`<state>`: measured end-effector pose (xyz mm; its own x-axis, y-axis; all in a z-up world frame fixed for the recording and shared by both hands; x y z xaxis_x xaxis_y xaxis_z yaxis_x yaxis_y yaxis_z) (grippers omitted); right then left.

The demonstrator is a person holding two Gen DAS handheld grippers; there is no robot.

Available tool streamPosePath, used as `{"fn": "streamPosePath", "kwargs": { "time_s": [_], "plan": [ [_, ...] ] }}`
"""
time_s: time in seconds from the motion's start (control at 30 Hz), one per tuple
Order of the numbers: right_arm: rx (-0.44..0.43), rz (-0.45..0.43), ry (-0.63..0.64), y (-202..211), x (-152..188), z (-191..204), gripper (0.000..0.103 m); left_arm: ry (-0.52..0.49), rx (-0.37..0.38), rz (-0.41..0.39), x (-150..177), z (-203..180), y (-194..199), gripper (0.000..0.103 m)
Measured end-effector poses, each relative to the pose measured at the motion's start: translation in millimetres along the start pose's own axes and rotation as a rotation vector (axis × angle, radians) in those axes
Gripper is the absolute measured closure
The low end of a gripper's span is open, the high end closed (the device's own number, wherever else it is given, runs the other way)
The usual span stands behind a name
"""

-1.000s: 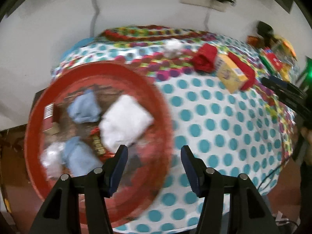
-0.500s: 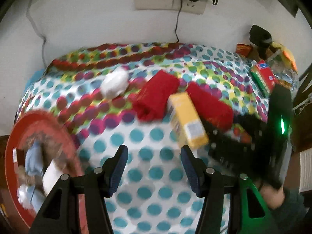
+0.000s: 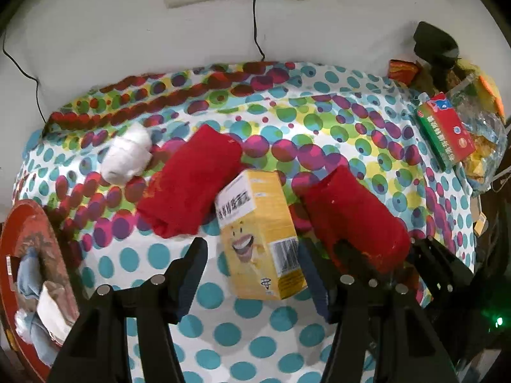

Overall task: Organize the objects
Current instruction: 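Grasp the yellow medicine box with the left tool while the right tool grasps the red rolled cloth, then lift the yellow box in the left tool and carry it toward the tray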

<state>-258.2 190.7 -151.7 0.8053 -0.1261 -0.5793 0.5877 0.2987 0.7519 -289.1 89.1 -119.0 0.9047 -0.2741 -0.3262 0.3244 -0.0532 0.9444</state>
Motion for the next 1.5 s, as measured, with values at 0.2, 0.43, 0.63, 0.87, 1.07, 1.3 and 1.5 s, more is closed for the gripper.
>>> {"fn": "streamPosePath", "kwargs": {
  "time_s": [0.2, 0.43, 0.63, 0.87, 1.07, 1.3, 1.5],
  "plan": [
    [0.0, 0.0, 0.0, 1, -1, -1, 0.063, 0.008, -0.049, 0.043, 3, -6, -24, 0.042],
    [-0.015, 0.001, -0.014, 1, -1, -1, 0.063, 0.012, -0.053, 0.041, 6, -3, -39, 0.041],
    [0.013, -0.001, 0.009, -1, 1, 1, 0.063, -0.018, -0.002, -0.016, 8, 1, -40, 0.04],
    [0.074, 0.005, 0.072, -6, 3, 9, 0.057, -0.083, 0.019, -0.071, 8, 4, -39, 0.037],
    [0.111, 0.004, 0.1, -8, 4, 13, 0.057, -0.088, -0.004, -0.105, 10, 10, -36, 0.019],
    [0.106, 0.003, 0.094, -6, 3, 10, 0.057, -0.072, 0.002, -0.143, 13, 11, -33, 0.053],
    [0.11, 0.003, 0.098, -6, 4, 12, 0.058, -0.142, -0.035, -0.132, 21, -2, -25, 0.051]
  ]
}}
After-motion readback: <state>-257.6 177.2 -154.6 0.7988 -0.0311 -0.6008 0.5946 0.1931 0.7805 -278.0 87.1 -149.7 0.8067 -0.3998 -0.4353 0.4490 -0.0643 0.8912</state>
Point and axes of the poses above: each gripper's, at about its wrist camera, not at the fingertips, and y roughly against the way its jaws point, z to its left, x to its underside, the point moved 5 cm from there along -y, roughly the way its jaws point, and after that the axes turned 10 degrees about -y, right-handed, at the moved point
